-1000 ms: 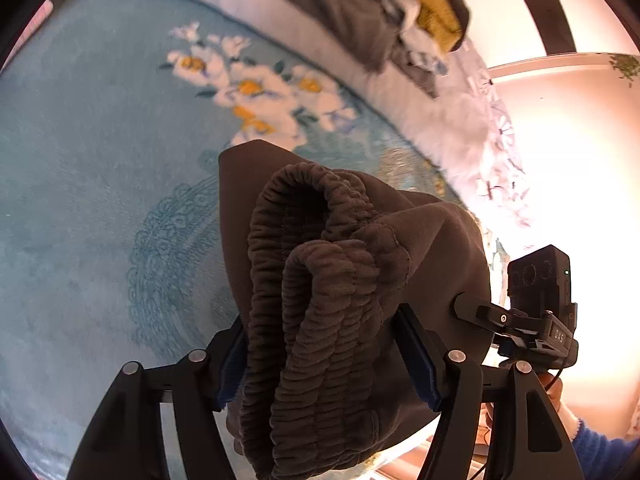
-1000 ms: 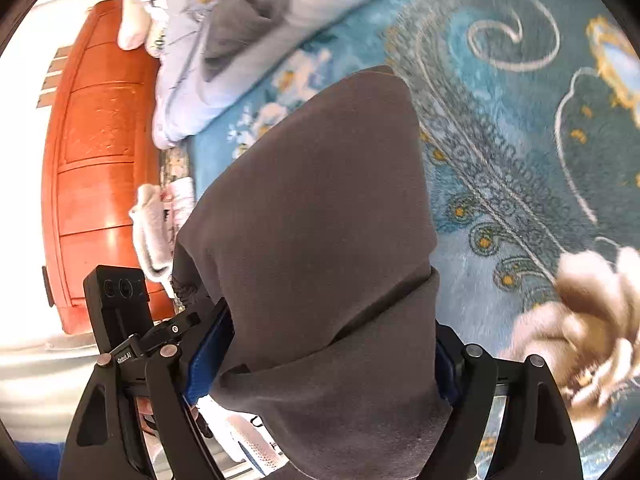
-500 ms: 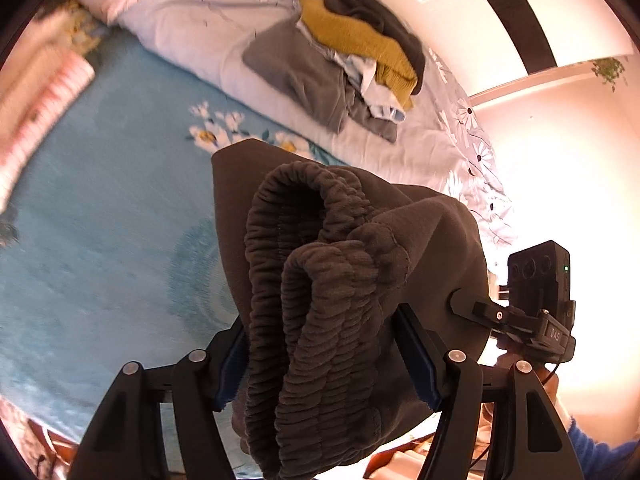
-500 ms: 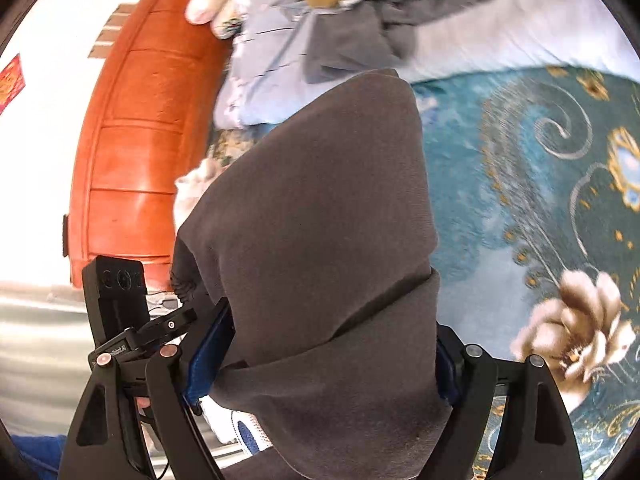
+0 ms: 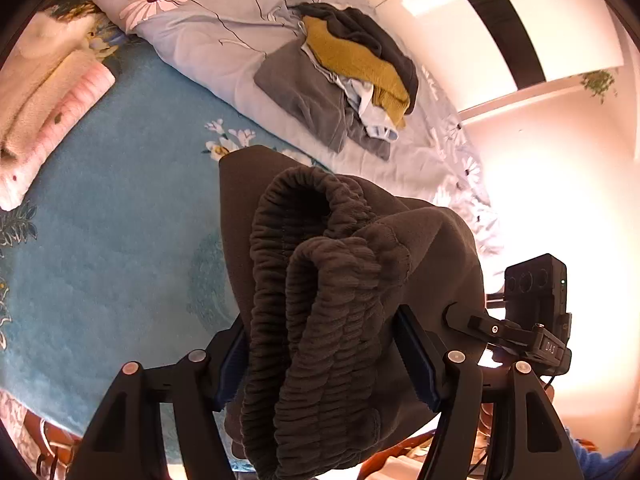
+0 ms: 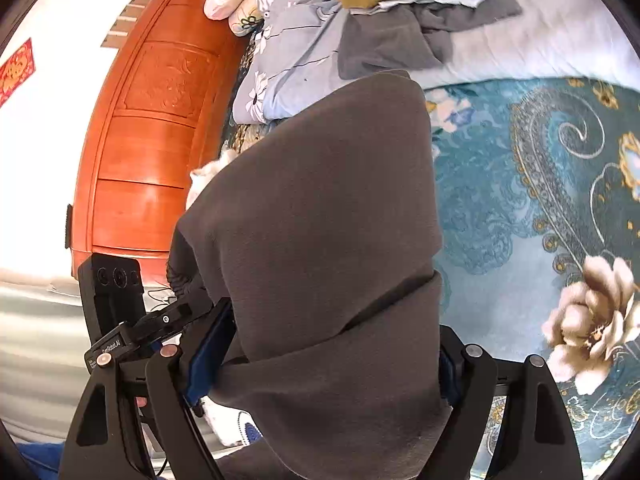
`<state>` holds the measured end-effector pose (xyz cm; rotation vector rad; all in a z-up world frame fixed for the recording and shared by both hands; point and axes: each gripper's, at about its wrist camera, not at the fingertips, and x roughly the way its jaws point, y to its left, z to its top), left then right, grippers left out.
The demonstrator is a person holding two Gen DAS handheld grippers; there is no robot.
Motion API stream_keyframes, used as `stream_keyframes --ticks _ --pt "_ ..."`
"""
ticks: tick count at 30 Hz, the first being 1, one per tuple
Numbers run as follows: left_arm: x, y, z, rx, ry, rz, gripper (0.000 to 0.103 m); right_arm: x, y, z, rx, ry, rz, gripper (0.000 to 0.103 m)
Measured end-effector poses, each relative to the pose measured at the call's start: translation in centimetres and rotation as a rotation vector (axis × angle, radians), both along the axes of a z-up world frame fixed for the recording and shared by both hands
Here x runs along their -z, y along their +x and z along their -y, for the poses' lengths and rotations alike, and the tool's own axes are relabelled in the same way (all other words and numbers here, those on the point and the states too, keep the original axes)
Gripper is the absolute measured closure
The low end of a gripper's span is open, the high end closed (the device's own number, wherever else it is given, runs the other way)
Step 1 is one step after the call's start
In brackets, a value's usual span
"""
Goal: Fold clothes
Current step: 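Lift and carry the folded sweatpants with both grippers toward the pink clothes stack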
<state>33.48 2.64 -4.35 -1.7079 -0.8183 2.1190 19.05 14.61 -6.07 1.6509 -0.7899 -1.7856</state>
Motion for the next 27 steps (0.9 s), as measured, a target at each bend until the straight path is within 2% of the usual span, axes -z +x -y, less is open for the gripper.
stream_keyframes --ticks 5,8,15,23,27 --pt "-0.7 -1.4 5.4 0.014 0.042 -0.029 0.032 -2.4 -0.7 4.8 0.007 0.045 -0.036 0.017" --pt "-1.6 -2.7 10.5 0.034 0.055 -0.035 0.032 -3.3 -1.1 8.8 0.024 0.064 -0.042 0.017" --pt "-3.3 -4.5 23.1 0.002 0.063 -0.053 0.032 -5.0 -3.1 21.4 0.016 0.075 -0.038 0.017" --pt "-4.0 -5.2 36.7 -0.170 0.060 -0.067 0.032 -5.9 -8.4 36.1 -0.160 0.070 -0.035 0.017" --pt "-3.6 -6.5 40.9 -0.219 0.035 -0.070 0.032 -5.5 -10.8 41.7 -0.247 0.071 -0.026 0.017"
